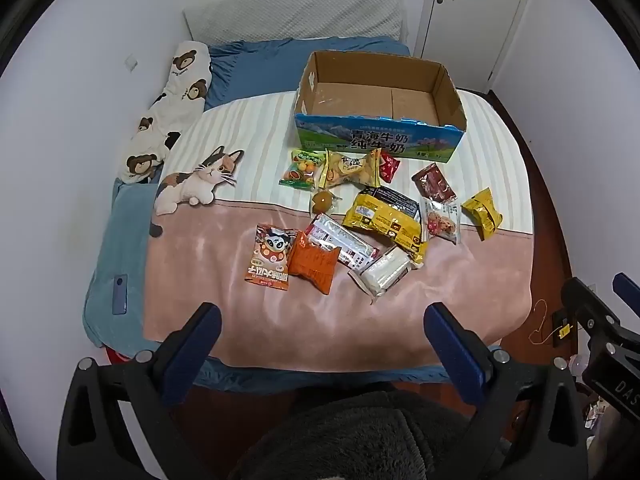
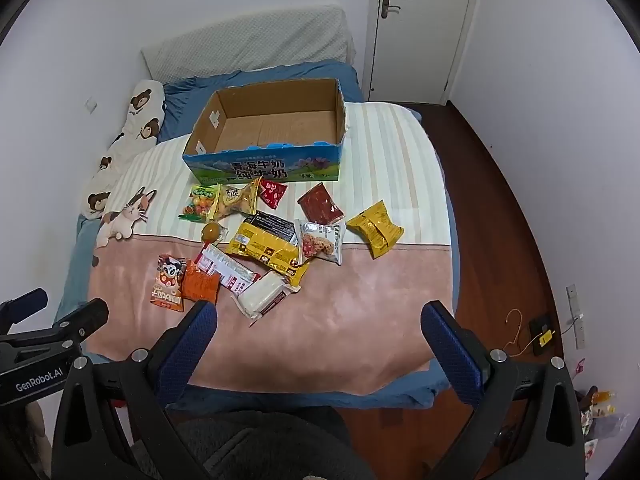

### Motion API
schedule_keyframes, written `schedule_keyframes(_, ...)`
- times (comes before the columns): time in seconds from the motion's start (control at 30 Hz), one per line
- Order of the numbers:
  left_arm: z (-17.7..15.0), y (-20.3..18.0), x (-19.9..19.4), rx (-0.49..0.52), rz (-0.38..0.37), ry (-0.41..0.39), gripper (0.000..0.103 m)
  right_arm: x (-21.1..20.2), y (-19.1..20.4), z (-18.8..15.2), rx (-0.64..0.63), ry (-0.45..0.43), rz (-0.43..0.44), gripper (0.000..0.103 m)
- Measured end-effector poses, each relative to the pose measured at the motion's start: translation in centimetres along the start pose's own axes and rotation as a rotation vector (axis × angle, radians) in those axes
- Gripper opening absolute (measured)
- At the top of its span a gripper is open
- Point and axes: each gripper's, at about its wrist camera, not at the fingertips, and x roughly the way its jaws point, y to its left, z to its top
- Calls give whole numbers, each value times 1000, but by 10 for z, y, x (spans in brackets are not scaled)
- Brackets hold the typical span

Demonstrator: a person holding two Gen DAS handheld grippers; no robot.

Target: Organize snacks

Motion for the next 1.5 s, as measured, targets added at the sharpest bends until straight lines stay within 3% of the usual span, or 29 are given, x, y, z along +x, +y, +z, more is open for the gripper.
schedule_keyframes(0.87, -4, -4, -4, -5, -10, -16, 103, 0, 17, 2, -16, 23, 18, 103)
schedule_keyframes(1.03, 16, -4, -2, -6, -20, -7, 103, 0, 20, 6, -17, 22, 18, 103)
schedule_keyframes(1.5, 16, 6, 5, -12, -33, -9, 103, 3, 26, 9, -19, 23, 21, 103)
